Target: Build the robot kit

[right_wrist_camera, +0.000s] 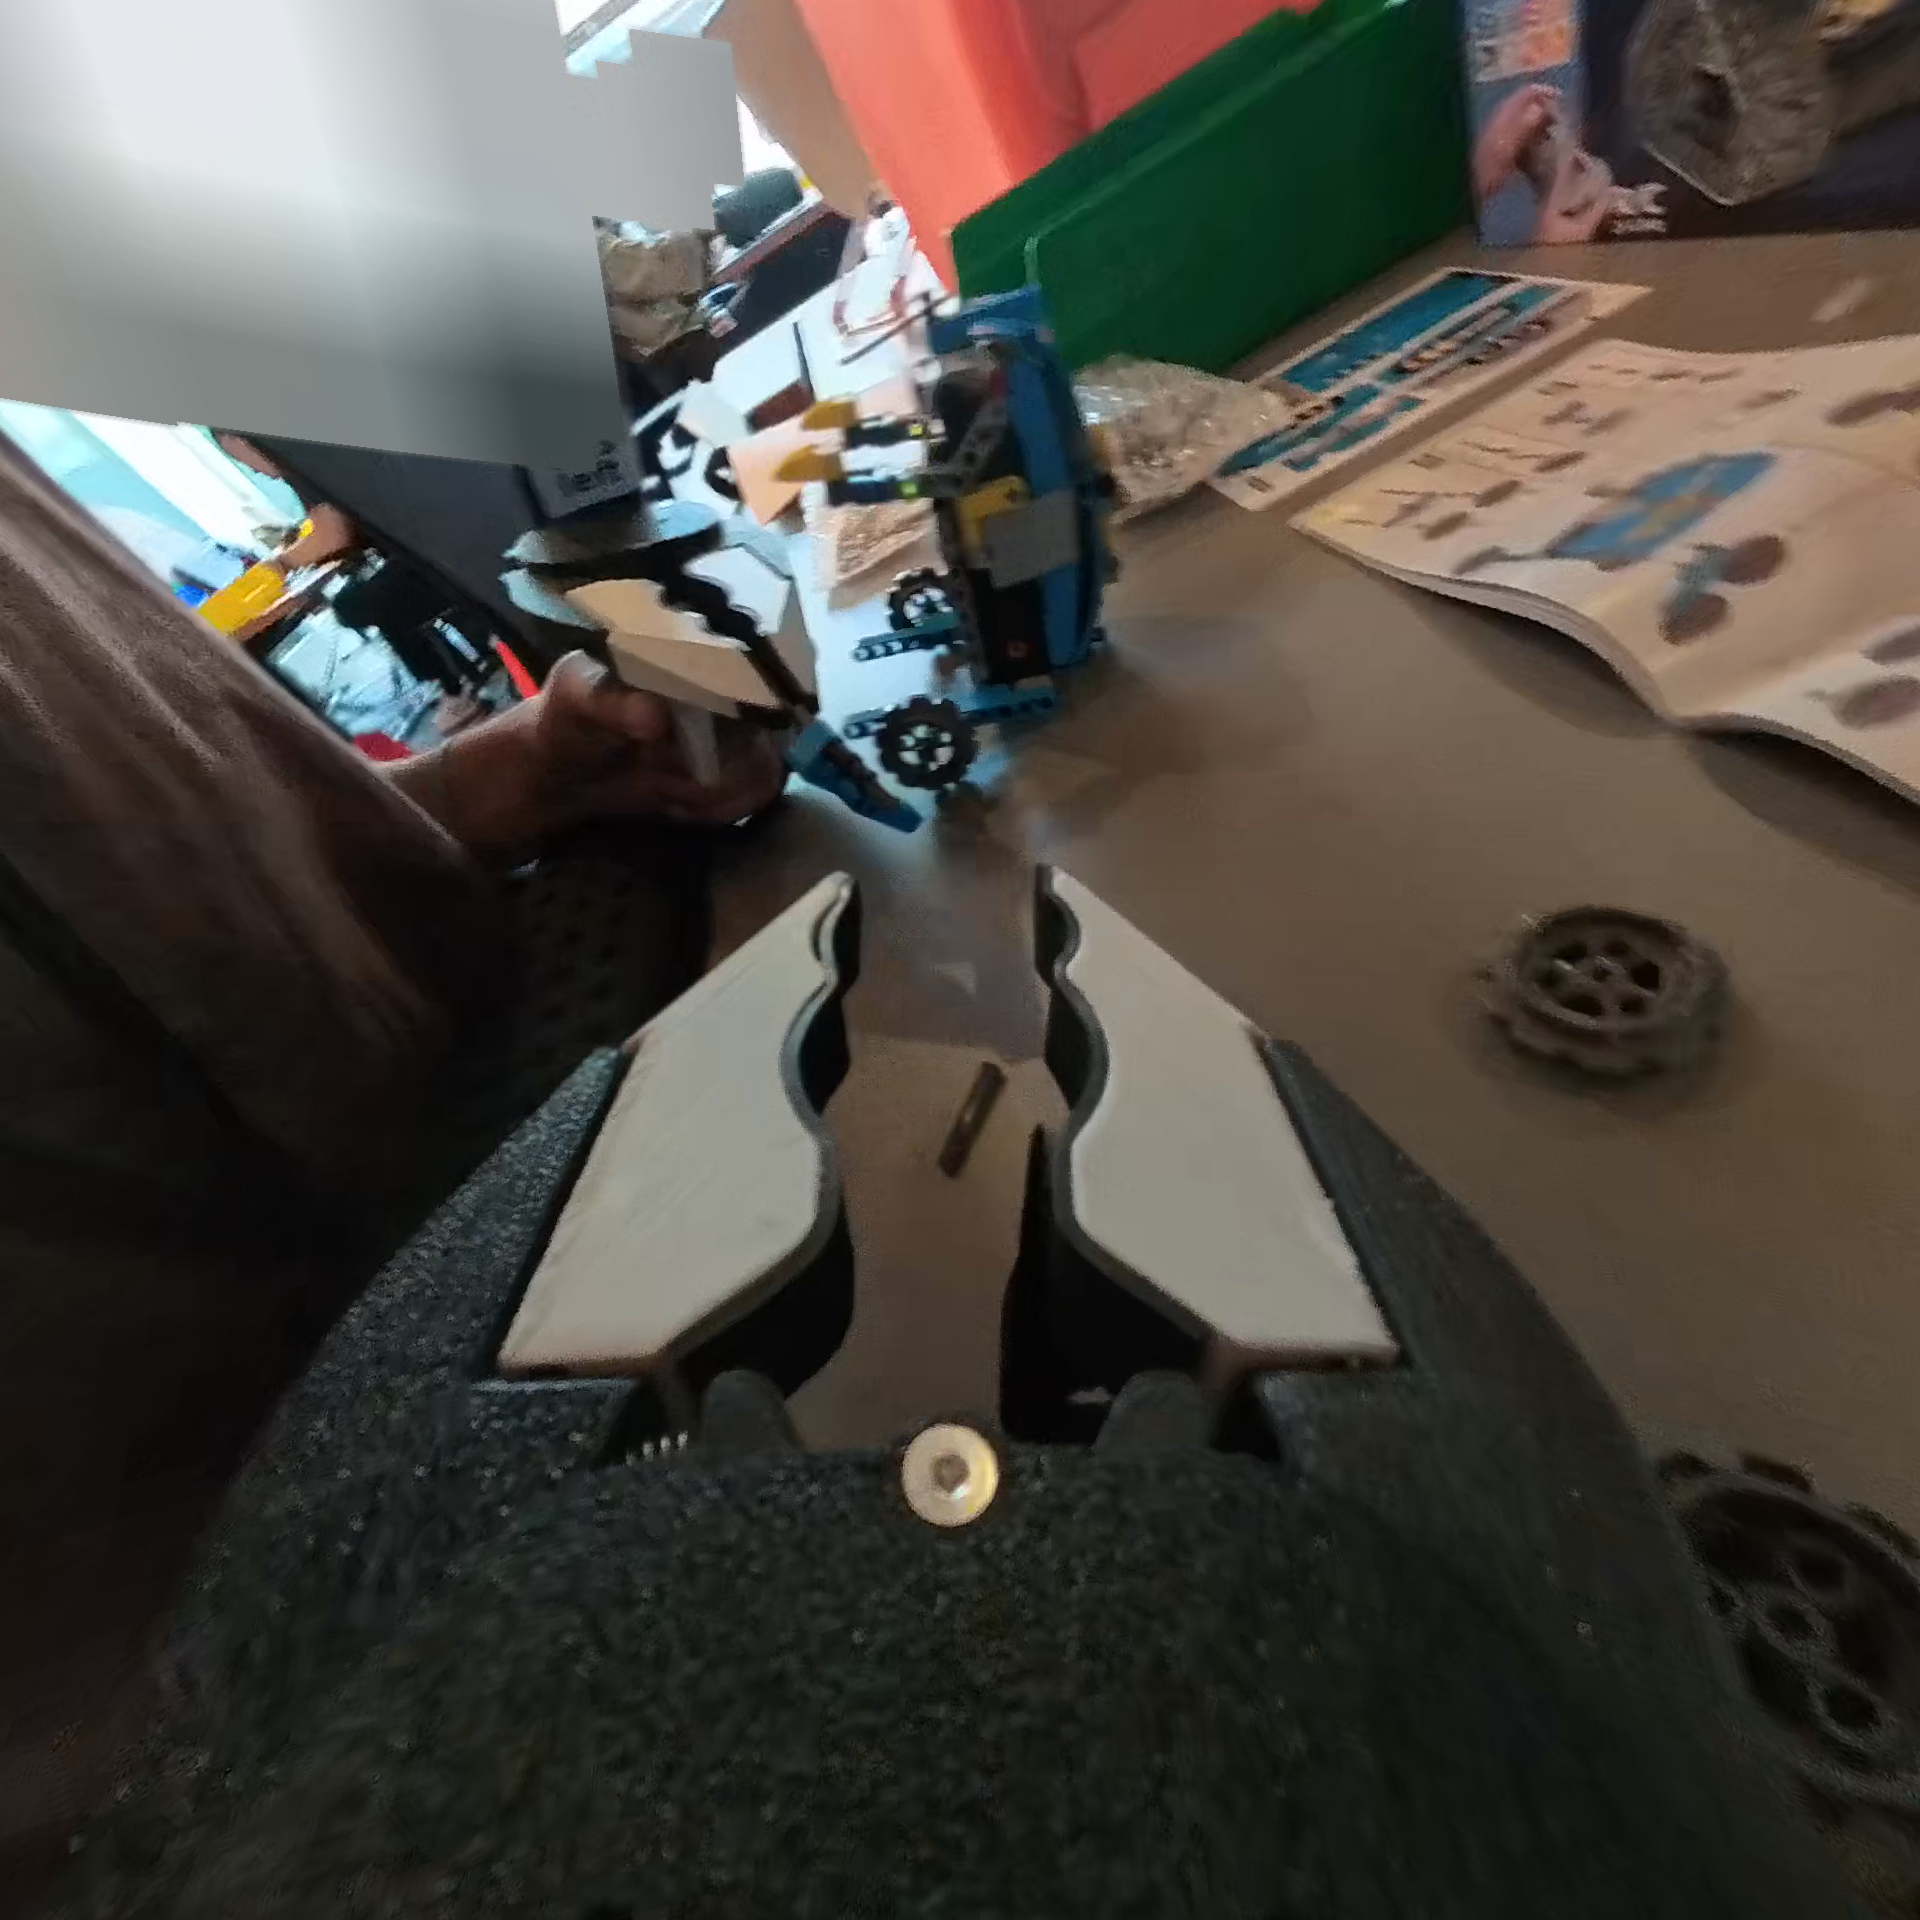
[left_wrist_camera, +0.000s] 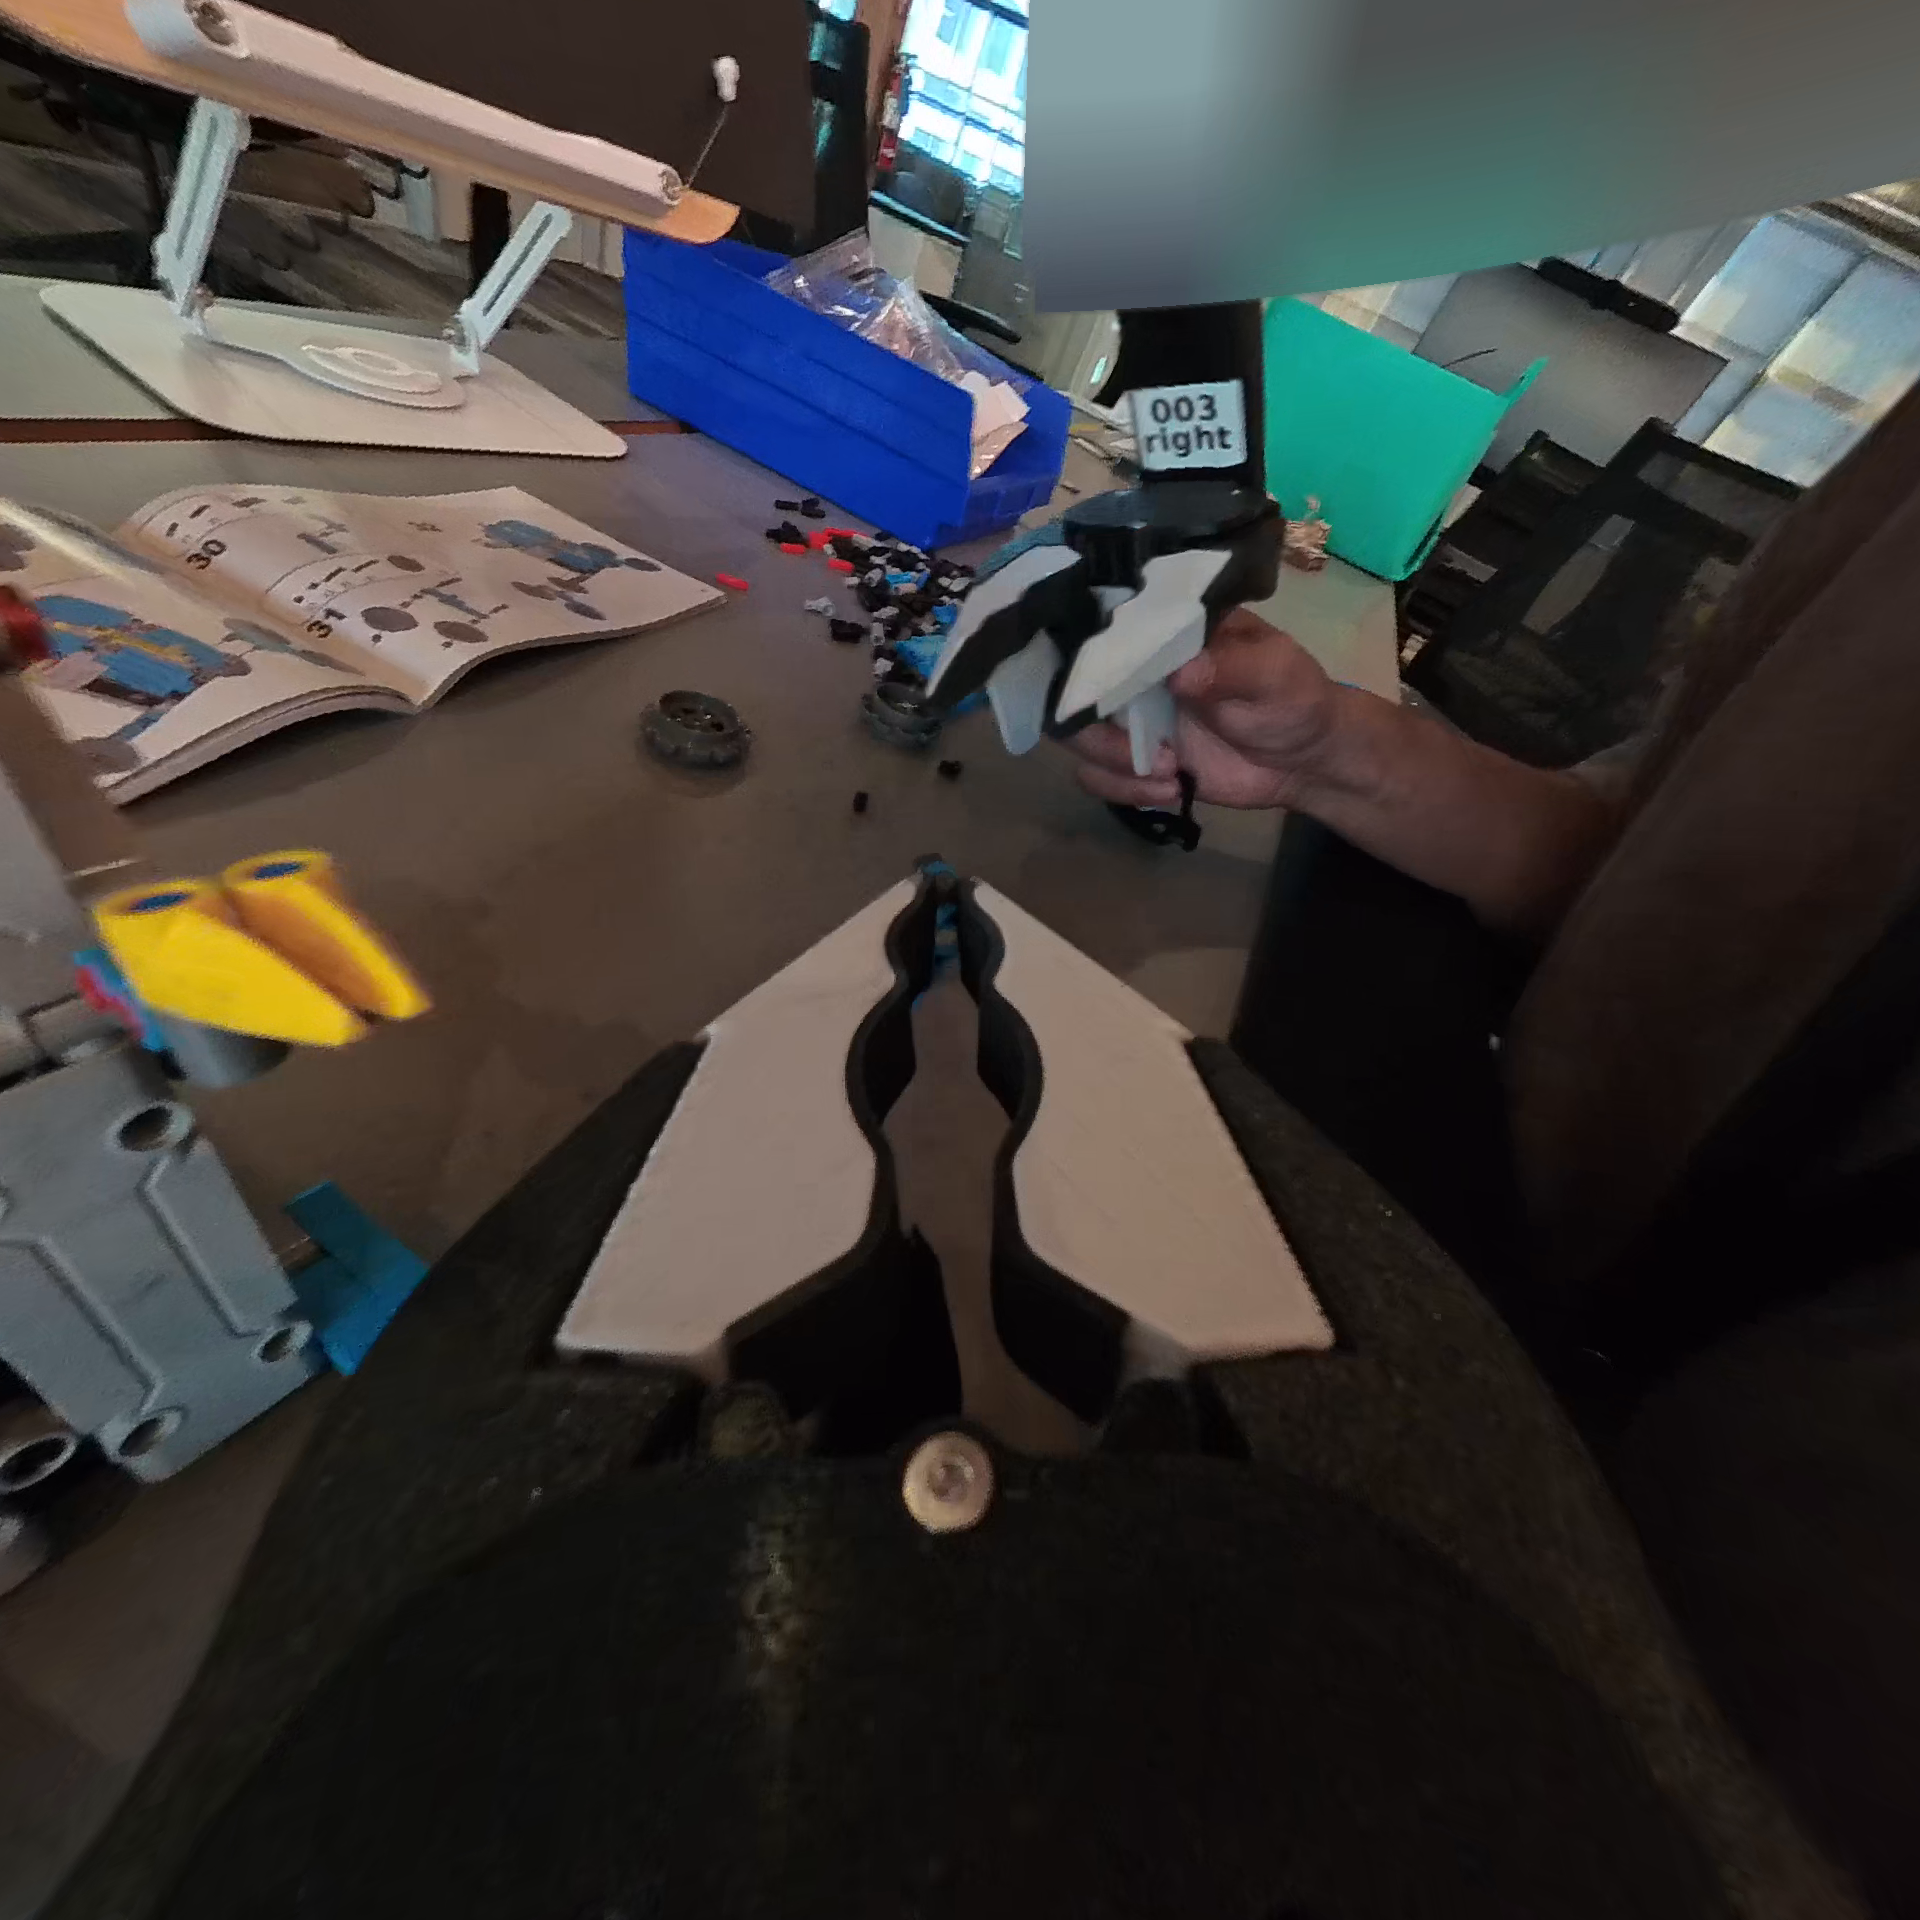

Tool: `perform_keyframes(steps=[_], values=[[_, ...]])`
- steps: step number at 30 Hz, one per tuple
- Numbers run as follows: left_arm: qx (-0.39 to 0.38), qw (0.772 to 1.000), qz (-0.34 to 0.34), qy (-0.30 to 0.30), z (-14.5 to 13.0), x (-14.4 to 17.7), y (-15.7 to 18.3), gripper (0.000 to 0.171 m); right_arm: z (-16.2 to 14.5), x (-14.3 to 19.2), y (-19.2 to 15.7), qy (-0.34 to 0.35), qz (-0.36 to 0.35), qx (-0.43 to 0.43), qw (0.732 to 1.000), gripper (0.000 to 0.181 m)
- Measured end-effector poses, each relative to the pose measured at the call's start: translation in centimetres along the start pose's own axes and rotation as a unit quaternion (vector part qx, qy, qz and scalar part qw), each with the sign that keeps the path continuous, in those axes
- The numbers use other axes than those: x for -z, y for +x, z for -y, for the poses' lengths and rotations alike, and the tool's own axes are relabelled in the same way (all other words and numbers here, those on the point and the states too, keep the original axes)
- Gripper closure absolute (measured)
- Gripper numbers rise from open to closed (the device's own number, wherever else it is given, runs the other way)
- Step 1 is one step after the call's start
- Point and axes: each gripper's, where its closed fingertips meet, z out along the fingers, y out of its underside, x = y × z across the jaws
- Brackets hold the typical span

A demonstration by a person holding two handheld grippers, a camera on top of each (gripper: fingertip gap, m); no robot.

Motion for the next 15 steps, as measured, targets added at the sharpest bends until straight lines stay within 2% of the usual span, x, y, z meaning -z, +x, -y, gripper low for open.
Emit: perform_keyframes(steps=[3, 7, 10, 15], values=[[-0.022, 0.999, -0.037, -0.005, -0.2, -0.2, 1.7, 0.169, -0.3, -1.7, -2.9, -0.025, 0.032, 0.078, 0.996, 0.138], [-0.076, 0.994, -0.082, -0.022, -0.9, -0.6, 4.1, 0.169, -1.1, -3.9, -6.2, -0.048, 0.059, 0.176, 0.981, 0.136], [-0.091, 0.992, -0.091, -0.009, -0.5, -0.4, 4.8, 0.169, -2.4, -4.8, -7.3, -0.073, 0.082, 0.184, 0.977, 0.137], [-0.086, 0.988, -0.12, 0.052, 1.4, 0.7, 6.1, 0.169, -1.6, -5.9, -8.6, -0.035, 0.108, 0.163, 0.98, 0.136]])
